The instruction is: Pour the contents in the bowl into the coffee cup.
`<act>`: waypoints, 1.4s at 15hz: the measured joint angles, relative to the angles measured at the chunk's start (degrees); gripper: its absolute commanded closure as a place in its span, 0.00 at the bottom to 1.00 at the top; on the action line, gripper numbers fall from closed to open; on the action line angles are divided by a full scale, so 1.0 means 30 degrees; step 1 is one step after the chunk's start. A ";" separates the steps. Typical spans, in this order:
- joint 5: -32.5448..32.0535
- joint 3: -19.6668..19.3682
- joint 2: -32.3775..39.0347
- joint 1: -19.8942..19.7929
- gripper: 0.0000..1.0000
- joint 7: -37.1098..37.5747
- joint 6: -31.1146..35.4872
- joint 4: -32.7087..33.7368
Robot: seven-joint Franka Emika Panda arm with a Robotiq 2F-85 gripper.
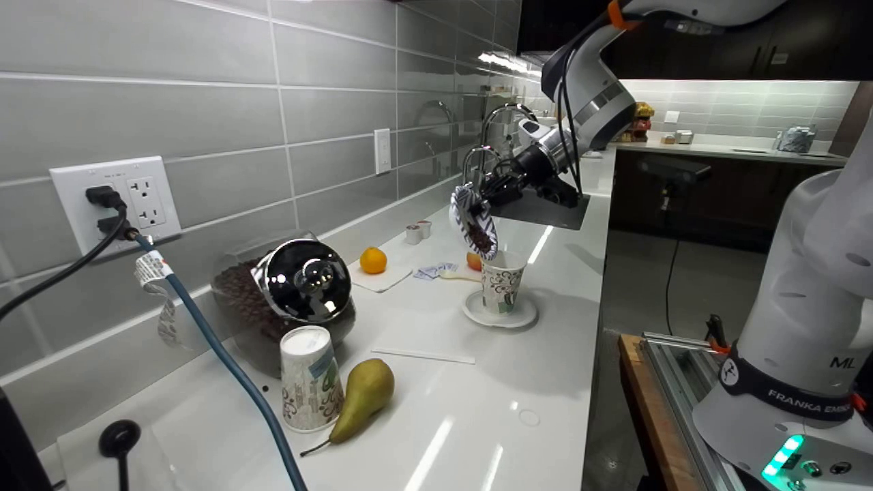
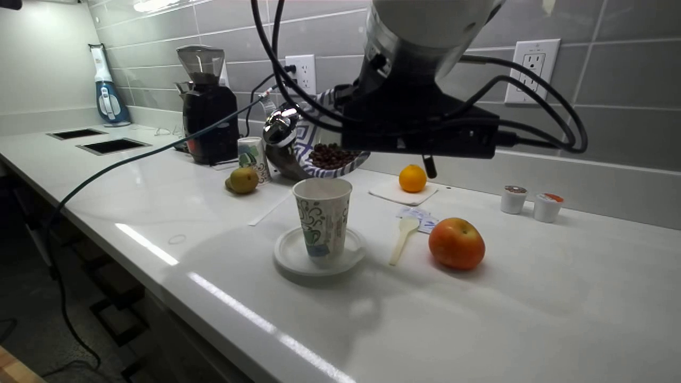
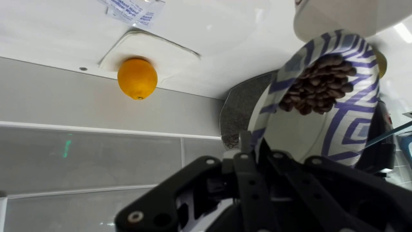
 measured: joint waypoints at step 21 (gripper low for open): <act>0.0283 -0.0409 -0.0064 -0.0505 0.99 -0.1862 -0.0551 -0.0092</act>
